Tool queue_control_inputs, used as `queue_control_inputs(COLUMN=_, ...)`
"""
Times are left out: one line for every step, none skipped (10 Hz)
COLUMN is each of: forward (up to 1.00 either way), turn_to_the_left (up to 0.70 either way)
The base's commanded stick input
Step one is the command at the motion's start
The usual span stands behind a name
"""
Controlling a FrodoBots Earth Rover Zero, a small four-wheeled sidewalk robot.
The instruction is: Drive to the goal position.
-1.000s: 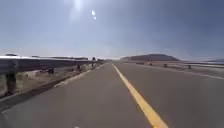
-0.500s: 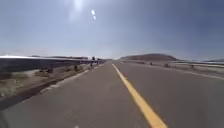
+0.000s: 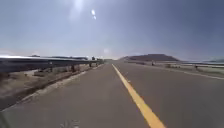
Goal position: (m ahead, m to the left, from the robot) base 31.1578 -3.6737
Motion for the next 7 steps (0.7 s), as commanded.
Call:
queue_control_inputs(forward=0.85, turn_to_the_left=0.0)
queue_control_inputs(forward=0.85, turn_to_the_left=0.0)
queue_control_inputs(forward=0.85, turn_to_the_left=0.0)
queue_control_inputs(forward=0.85, turn_to_the_left=0.0)
queue_control_inputs(forward=0.85, turn_to_the_left=0.0)
queue_control_inputs(forward=0.85, turn_to_the_left=0.0)
queue_control_inputs(forward=0.85, turn_to_the_left=0.0)
